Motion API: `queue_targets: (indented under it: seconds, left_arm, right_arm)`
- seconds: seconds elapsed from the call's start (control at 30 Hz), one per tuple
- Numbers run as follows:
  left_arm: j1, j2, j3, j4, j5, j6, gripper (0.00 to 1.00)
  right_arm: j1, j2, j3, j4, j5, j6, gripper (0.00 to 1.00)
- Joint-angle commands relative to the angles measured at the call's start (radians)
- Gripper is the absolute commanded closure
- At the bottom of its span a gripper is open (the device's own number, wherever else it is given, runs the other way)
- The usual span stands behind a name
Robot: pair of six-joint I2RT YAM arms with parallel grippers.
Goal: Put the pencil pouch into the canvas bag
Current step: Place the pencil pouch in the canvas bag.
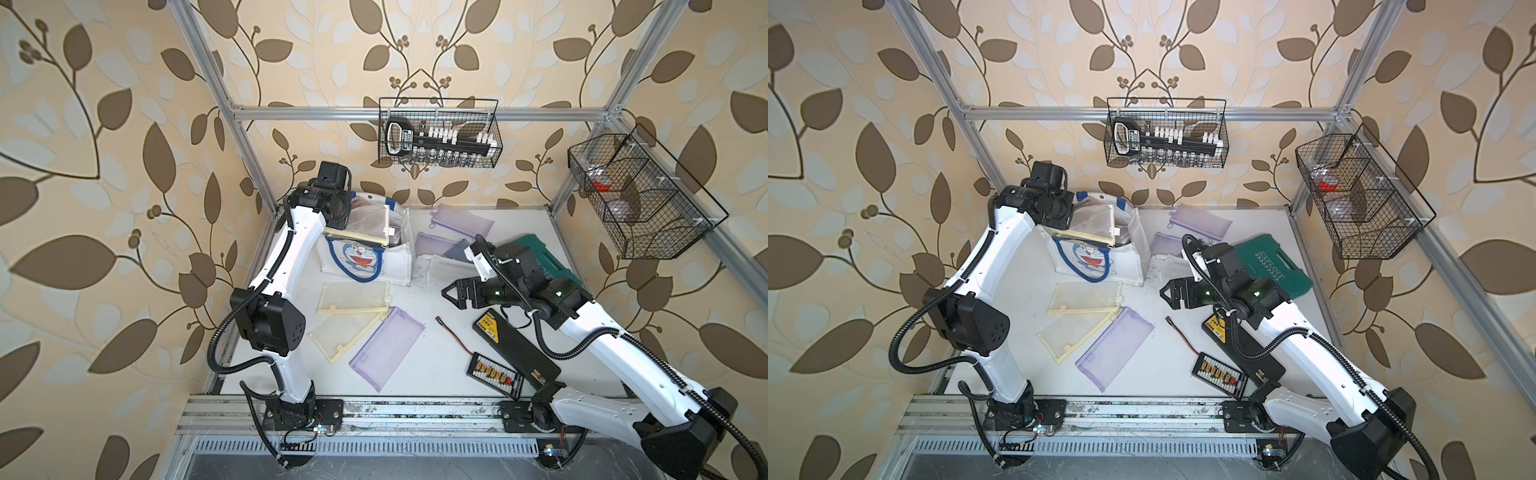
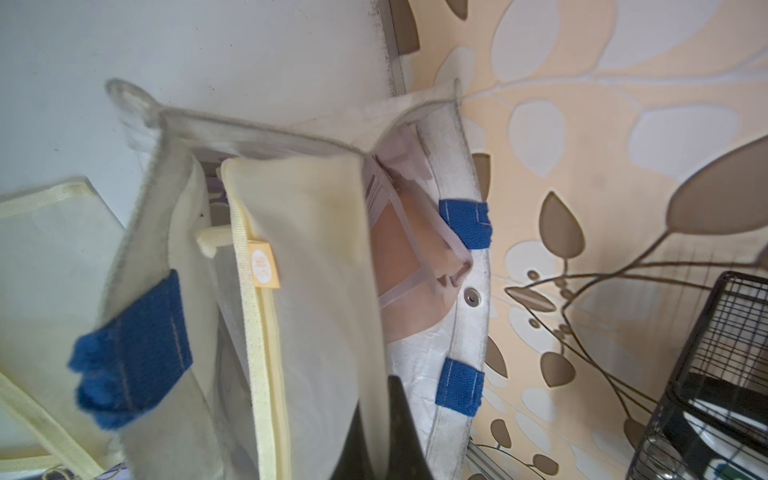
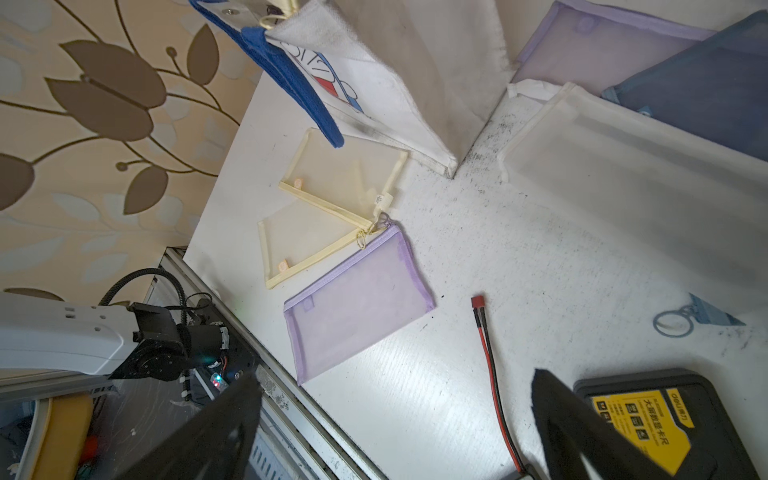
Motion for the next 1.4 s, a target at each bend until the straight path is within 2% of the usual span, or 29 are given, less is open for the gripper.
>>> queue_targets:
  seconds: [0.0,0.23,0.4,0.53,0.77,0.9,1.13,1.27,1.37]
  left_arm:
    - [0.003,-0.009,0.007,0.05,0.018,-0.027,1.0]
    - [0.008,-0.002,0.047,0.13,0.076,-0.057,1.0]
    - [0.008,-0.042,-0.028,0.207,0.089,-0.076,1.0]
    - [0.008,-0.037,-0.042,0.191,0.088,-0.082,1.0]
    - [0.009,-0.085,-0.248,0.233,0.092,-0.162,1.0]
    - [0.017,-0.098,-0.295,0.219,0.079,-0.168,1.0]
    - [0.03,-0.09,-0.259,0.224,0.074,-0.095,1.0]
    - [0.059,-0.12,-0.29,0.311,0.09,-0.093,1.0]
    - [0.087,-0.118,-0.268,0.302,0.116,-0.117,1.0]
  right_arm:
    - [-0.009,-0.007,0.029,-0.011,0.003,-0.026,0.01]
    - [-0.023,-0.014,0.017,-0.003,-0.008,-0.026,0.01]
    - [-0.029,-0.022,0.008,-0.003,-0.005,-0.025,0.0]
    - [-0.036,-0.034,-0.016,0.004,-0.009,-0.02,0.0]
    - [-0.042,-0.022,0.007,0.003,-0.01,-0.023,0.01]
    - [-0.043,-0.022,0.005,0.005,-0.013,-0.023,0.01]
    - [-0.045,-0.011,0.005,0.018,-0.025,-0.02,0.01]
    - [-0.043,-0.01,0.009,0.017,-0.028,-0.017,0.01]
    - [-0.044,-0.011,0.011,0.017,-0.029,-0.018,0.01]
